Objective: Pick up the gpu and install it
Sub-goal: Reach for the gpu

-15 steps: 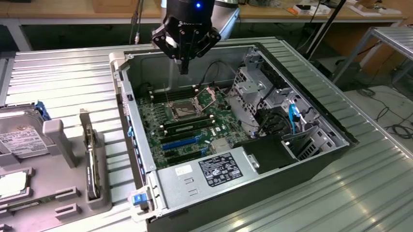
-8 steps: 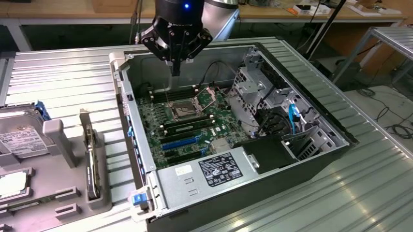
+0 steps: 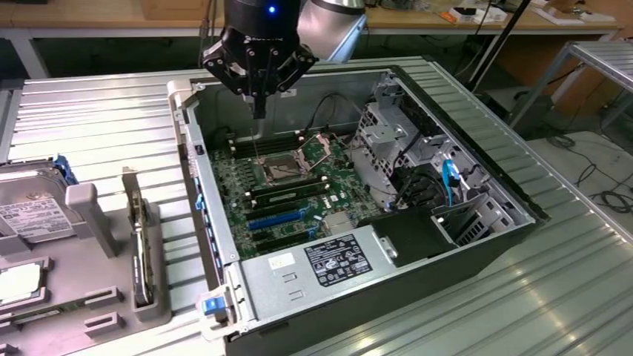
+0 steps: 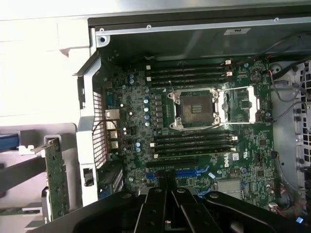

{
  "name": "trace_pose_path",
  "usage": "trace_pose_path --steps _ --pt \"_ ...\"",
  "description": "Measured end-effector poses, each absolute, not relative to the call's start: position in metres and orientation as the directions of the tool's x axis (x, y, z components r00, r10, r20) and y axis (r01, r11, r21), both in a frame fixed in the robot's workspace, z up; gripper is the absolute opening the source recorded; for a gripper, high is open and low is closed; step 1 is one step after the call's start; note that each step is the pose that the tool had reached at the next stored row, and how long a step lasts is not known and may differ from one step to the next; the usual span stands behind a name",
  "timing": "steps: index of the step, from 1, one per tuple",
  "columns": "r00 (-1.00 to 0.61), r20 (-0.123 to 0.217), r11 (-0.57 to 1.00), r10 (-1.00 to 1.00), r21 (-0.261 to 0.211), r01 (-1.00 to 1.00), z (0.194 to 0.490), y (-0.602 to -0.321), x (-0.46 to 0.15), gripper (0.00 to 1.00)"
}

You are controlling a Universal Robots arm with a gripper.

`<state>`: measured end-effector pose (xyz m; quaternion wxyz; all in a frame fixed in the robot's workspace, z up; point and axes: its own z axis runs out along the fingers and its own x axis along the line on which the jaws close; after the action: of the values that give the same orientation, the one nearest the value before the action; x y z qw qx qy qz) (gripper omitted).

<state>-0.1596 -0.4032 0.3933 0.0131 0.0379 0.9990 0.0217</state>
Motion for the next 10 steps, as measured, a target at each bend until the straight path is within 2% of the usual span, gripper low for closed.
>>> trace_pose_path --steps 10 --pt "-0.997 -0.024 0.996 0.076 0.044 0.075 0.393 -0.405 -0.172 0.11"
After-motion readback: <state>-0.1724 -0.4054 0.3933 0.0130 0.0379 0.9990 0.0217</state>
